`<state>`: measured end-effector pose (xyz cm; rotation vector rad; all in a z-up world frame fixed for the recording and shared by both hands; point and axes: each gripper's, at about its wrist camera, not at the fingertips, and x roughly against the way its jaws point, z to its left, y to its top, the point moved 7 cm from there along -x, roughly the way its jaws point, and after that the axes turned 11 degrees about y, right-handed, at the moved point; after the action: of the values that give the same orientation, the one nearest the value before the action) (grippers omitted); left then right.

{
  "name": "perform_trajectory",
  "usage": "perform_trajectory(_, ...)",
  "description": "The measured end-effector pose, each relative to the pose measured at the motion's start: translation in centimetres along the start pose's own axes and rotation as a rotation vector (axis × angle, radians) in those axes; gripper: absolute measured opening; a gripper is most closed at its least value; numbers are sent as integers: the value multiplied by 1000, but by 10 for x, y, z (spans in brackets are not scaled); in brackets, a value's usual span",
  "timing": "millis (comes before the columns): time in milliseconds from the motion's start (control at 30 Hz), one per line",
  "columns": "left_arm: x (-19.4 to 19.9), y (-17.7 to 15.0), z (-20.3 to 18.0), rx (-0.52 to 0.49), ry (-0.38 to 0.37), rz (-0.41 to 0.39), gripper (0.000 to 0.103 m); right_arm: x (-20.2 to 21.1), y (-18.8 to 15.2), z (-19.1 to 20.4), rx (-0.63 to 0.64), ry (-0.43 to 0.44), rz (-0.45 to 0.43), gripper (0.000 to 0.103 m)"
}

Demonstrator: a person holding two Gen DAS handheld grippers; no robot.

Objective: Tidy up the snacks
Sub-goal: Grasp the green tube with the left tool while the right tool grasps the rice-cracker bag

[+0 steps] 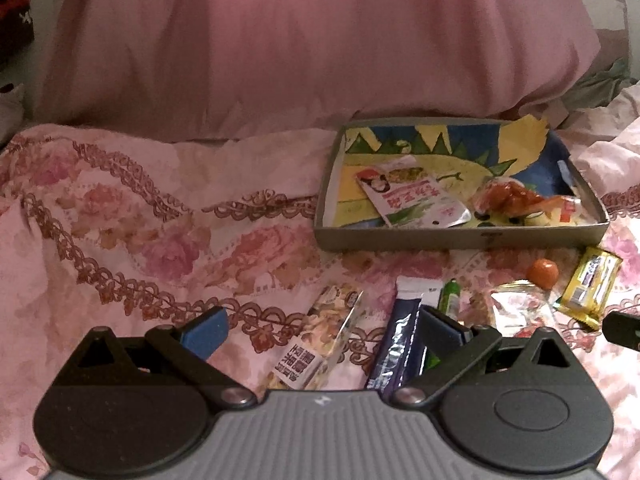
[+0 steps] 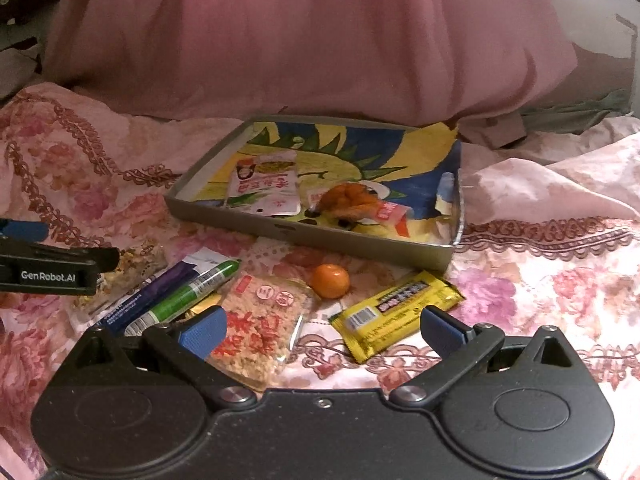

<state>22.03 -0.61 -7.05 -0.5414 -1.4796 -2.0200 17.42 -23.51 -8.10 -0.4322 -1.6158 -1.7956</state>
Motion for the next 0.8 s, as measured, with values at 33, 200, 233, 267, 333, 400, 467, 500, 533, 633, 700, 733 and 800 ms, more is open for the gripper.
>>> perform_trajectory(33, -4, -1, 1, 6, -3, 11, 103, -4, -1, 0, 0, 9, 2, 102)
perform_trajectory(200, -17, -6, 8, 26, -10, 52, 103, -20, -9, 3, -3, 43, 24, 102)
perform_trajectory(233, -18, -7, 10, 33, -12, 56, 103, -24, -11, 4, -1, 49, 30, 102)
perform_trajectory(267, -19, -7, 12, 38, -21, 64, 103, -27, -13, 5, 0, 62, 35, 102)
perform_trajectory(333, -21, -7, 18, 48, -34, 71, 103, -33, -16, 6, 4, 76, 50, 102)
perform_trajectory(400, -21, -5, 22, 58, -49, 60, 103, -38, -18, 7, 1, 95, 65, 102)
perform_trajectory(467, -21, -3, 22, 59, -69, 54, 103, -43, -20, 10, 2, 111, 80, 102)
perform_trajectory(500, -22, -3, 21, 54, -83, 49, 103, -46, -21, 12, 4, 120, 89, 102)
perform_trajectory(533, -21, -2, 18, 48, -98, 44, 103, -49, -21, 13, 8, 129, 93, 102)
perform_trajectory(633, -20, -1, 2, 10, -166, 32, 103, -57, -22, 20, 22, 143, 99, 102)
perform_trajectory(700, -19, -2, -10, -22, -220, 30, 103, -62, -23, 25, 31, 153, 103, 102)
perform_trajectory(733, -18, -2, -15, -34, -236, 29, 103, -65, -24, 28, 36, 158, 107, 102)
perform_trajectory(800, -18, -4, -26, -59, -266, 26, 103, -70, -26, 33, 50, 158, 114, 102)
